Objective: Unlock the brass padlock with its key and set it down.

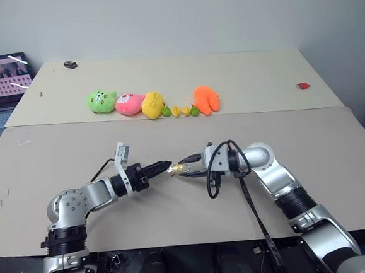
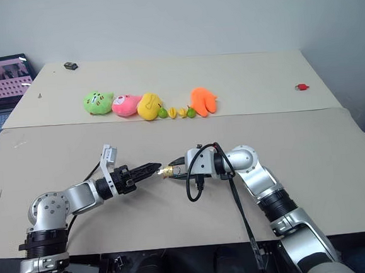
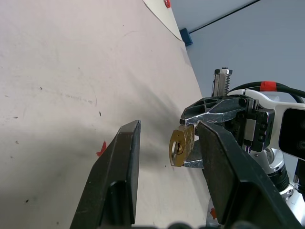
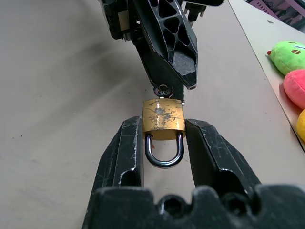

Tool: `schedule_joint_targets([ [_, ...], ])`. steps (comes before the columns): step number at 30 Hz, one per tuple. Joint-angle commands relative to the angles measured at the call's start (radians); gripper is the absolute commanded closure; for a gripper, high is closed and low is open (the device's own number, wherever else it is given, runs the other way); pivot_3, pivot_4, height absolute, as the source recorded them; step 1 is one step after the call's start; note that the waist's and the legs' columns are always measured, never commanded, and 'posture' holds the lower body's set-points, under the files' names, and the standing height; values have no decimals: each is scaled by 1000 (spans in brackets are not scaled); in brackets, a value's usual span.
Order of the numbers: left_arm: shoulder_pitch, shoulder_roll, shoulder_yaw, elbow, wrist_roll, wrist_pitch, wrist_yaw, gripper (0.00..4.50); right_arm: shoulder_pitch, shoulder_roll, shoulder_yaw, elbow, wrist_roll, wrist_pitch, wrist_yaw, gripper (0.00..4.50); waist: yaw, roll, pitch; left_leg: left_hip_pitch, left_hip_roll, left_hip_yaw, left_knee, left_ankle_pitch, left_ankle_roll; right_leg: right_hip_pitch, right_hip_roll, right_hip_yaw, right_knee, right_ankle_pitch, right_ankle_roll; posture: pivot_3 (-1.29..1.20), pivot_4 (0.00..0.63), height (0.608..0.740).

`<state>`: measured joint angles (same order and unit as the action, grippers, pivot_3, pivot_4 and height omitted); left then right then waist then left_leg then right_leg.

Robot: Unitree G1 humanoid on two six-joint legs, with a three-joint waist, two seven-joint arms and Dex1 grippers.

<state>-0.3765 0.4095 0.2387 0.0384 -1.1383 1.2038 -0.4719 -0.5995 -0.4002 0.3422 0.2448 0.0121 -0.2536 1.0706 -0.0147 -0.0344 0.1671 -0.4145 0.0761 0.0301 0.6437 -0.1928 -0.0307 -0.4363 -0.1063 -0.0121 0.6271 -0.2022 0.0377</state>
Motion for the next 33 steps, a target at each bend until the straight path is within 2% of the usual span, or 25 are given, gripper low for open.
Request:
schedule_joint_targets([
  [1,-2,1,4,-31,-10,17,-15,2507,-10,-3,-14,-33,5,-10,-9,3561,0,0,0,0,0,0,0,0,0,0,0,0,0,0,0,0,150,722],
  [18,54,48,50,-73,-20,44,-31,2507,-16,-6,-7,-13,0,-19,1,3561,-2,0,0,0,0,0,0,0,0,0,0,0,0,0,0,0,150,722],
  [33,32,14,25,-50,9,20,-40,2507,-23,-7,-11,-19,3,-14,9,3561,0,0,0,0,0,0,0,0,0,0,0,0,0,0,0,0,150,722],
])
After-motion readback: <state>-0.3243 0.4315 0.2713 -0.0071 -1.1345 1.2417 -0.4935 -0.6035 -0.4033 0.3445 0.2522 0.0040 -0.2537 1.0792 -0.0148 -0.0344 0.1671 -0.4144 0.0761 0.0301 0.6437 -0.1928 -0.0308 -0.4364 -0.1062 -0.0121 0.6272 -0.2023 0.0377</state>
